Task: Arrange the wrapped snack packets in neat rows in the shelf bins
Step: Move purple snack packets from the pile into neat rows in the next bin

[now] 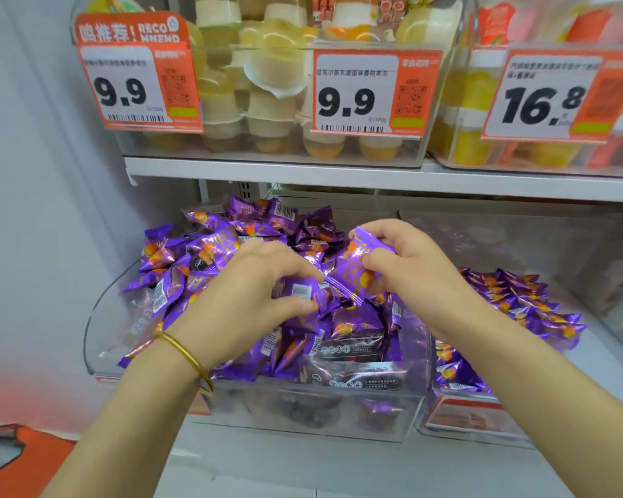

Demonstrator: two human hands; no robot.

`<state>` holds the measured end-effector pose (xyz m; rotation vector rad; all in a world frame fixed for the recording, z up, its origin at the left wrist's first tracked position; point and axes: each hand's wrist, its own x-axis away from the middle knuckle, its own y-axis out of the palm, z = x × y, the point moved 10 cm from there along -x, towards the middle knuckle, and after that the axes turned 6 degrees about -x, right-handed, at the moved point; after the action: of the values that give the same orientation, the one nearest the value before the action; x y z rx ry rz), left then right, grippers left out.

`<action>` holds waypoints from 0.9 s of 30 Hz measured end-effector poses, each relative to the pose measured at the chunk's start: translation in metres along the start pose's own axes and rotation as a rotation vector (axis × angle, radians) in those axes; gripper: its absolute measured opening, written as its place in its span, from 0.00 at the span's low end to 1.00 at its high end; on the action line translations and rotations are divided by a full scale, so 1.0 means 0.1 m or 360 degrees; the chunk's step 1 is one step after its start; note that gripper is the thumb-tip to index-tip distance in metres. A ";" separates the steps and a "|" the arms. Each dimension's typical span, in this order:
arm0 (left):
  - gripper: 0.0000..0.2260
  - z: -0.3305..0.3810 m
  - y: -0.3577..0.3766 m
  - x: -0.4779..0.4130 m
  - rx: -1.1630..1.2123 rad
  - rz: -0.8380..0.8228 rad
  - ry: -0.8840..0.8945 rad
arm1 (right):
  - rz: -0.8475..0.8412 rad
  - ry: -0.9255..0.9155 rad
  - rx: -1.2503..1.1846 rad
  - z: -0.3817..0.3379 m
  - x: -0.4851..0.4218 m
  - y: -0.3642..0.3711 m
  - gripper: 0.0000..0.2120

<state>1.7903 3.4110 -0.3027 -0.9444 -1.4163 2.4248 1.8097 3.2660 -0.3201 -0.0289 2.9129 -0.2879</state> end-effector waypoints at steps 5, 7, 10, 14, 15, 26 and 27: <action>0.11 -0.06 -0.06 -0.04 0.0273 0.0208 -0.0066 | 0.0010 0.0219 -0.0706 0.08 0.02 0.02 0.10; 0.11 -0.10 -0.04 -0.04 0.0430 0.0245 -0.0127 | -0.0010 0.0273 -0.0847 0.11 0.02 0.05 0.08; 0.12 -0.12 -0.03 -0.03 0.0549 0.0309 -0.0205 | -0.0050 0.0277 -0.0894 0.13 0.01 0.09 0.06; 0.14 -0.14 0.02 -0.04 0.0850 0.0332 -0.0252 | -0.0035 0.0236 -0.0838 0.13 -0.01 0.08 0.06; 0.14 -0.14 0.03 -0.04 0.0908 0.0338 -0.0251 | -0.0030 0.0253 -0.0868 0.14 -0.01 0.08 0.06; 0.17 -0.23 0.15 -0.01 0.1517 0.0372 -0.0559 | -0.0245 0.0388 -0.1393 0.10 0.05 0.27 0.08; 0.21 -0.24 0.17 -0.01 0.1475 0.0345 -0.0600 | -0.0277 0.0360 -0.1364 0.07 0.05 0.29 0.11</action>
<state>1.8080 3.4190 -0.3246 -0.4252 -0.1122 3.0130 1.8065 3.2925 -0.3337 -0.4013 3.0044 0.9949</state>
